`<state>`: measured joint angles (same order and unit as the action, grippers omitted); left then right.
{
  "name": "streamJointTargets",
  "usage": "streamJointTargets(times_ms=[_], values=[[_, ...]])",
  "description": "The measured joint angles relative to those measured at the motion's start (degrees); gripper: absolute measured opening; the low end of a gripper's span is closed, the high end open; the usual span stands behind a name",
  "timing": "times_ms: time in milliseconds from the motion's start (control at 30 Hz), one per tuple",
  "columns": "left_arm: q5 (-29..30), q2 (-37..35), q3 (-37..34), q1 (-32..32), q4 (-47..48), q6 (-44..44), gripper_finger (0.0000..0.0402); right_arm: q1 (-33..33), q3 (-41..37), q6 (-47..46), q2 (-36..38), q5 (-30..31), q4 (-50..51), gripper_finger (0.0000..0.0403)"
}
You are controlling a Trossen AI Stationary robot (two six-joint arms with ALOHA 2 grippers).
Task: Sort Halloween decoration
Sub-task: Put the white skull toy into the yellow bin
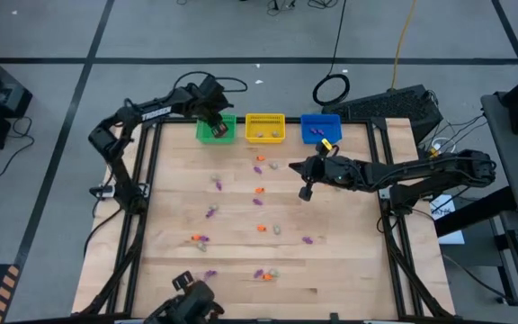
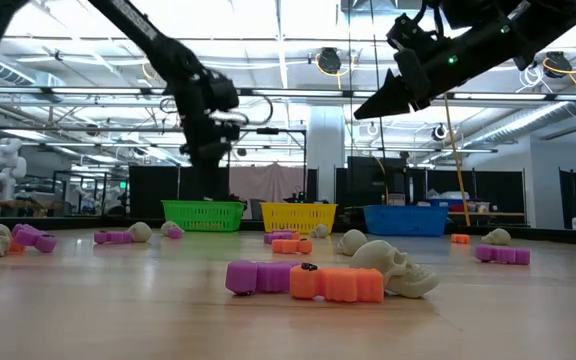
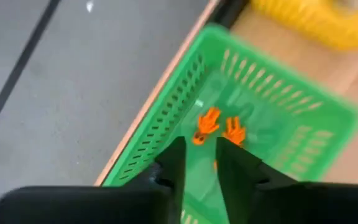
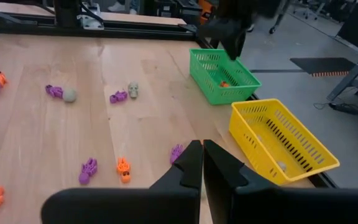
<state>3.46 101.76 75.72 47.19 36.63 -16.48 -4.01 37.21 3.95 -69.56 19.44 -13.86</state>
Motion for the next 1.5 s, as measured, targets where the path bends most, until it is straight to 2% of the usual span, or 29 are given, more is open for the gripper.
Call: streamJointTargets(times_ms=[133,200,367,600,900,1067,1200,1367,1500], values=[[0.0,-4.0,-1.1,-3.4,0.2,2.2,0.0016,0.0,0.0,0.8,0.0,0.0,-1.1,0.0],[-0.1,-5.8,-1.5,-6.0,0.8,2.6,0.0005,0.0,0.0,1.5,0.0,0.0,-1.4,0.0],[0.0,-11.0,-5.0,-13.6,1.9,2.7,0.0006,0.0,0.0,1.7,0.0,0.0,-1.2,0.0],[0.1,-17.7,-10.6,-26.5,8.4,5.8,0.0001,0.0,0.0,1.5,0.0,0.0,-0.9,0.0],[3.2,-24.9,-16.8,-46.4,15.1,16.8,0.0,0.0,0.0,-0.1,0.0,-0.1,0.8,0.0],[2.8,-25.6,-18.1,-57.4,16.4,23.3,0.0,0.0,0.0,-0.2,0.0,-0.1,1.0,0.0],[0.3,-25.2,-18.1,-64.5,16.2,26.4,0.0,0.0,0.0,-0.4,0.0,-0.1,1.3,0.0],[0.0,-23.3,-18.1,-71.4,16.2,30.9,0.0,0.0,0.0,-1.3,0.0,-0.1,1.8,0.0],[-0.1,-20.1,-18.1,-76.4,15.0,31.2,0.0004,0.0,0.0,-1.3,0.0,-0.1,1.8,0.0]])
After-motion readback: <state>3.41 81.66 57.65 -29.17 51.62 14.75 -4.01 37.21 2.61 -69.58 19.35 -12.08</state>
